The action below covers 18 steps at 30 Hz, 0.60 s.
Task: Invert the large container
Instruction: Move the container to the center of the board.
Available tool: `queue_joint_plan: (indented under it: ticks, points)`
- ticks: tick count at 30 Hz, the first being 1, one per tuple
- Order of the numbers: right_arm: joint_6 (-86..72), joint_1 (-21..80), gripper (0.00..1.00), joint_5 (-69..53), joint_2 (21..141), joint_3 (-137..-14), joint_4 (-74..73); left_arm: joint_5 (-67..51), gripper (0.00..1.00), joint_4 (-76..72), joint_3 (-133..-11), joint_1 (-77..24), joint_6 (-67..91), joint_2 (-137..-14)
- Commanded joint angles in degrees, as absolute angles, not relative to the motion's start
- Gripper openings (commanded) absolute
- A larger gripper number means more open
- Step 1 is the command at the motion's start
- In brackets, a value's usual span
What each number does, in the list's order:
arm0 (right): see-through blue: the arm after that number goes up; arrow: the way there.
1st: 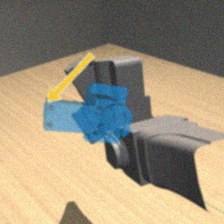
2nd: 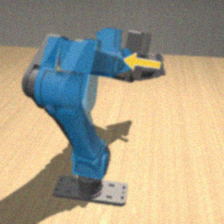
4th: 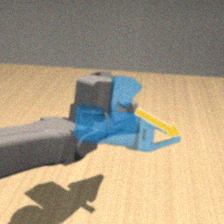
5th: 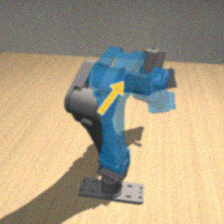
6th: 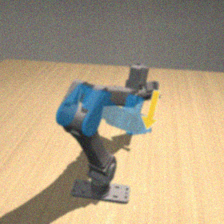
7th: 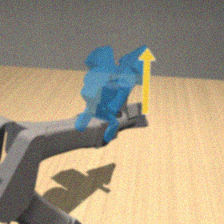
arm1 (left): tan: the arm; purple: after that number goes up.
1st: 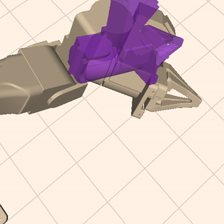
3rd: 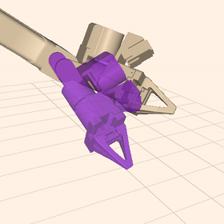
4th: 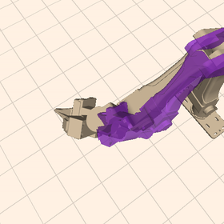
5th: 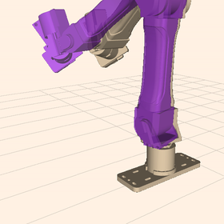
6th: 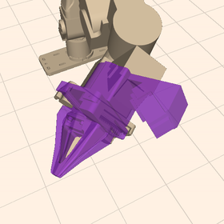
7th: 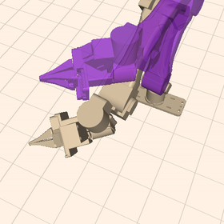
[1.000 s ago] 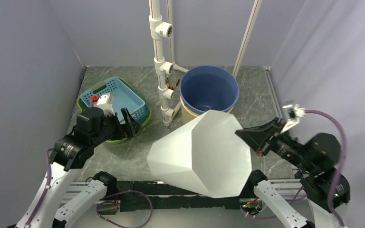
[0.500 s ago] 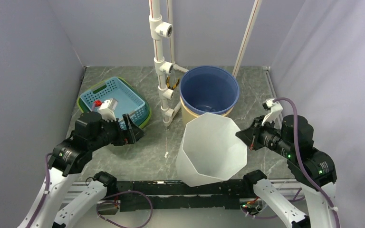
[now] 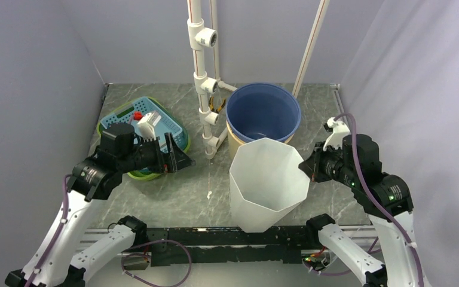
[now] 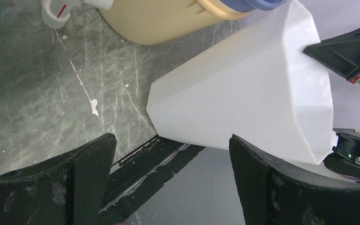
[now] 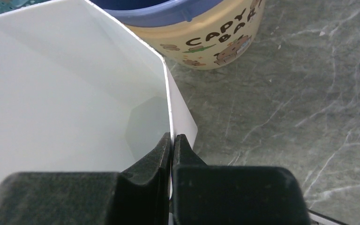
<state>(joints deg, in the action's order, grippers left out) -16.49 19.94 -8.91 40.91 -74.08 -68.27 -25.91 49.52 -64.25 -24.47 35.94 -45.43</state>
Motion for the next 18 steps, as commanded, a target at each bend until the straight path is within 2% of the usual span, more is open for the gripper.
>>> queue_joint_plan:
  ticks: [1, 8, 18]
  points:
    - [-18.88, 19.88, 0.00, -8.56, 42.73, -76.25, -66.77, -28.30, 0.96, 48.00, -69.47, -24.74, 34.13, -48.78]
    - [-21.52, 21.04, 0.00, -5.76, 43.94, -73.61, -64.26, -26.72, 0.96, 47.48, -73.76, -29.64, 33.40, -54.87]
    - [-28.91, 36.60, 0.00, 11.19, 48.99, -72.80, -64.91, -1.58, 0.96, 51.00, -83.30, -56.50, 34.58, -65.29]
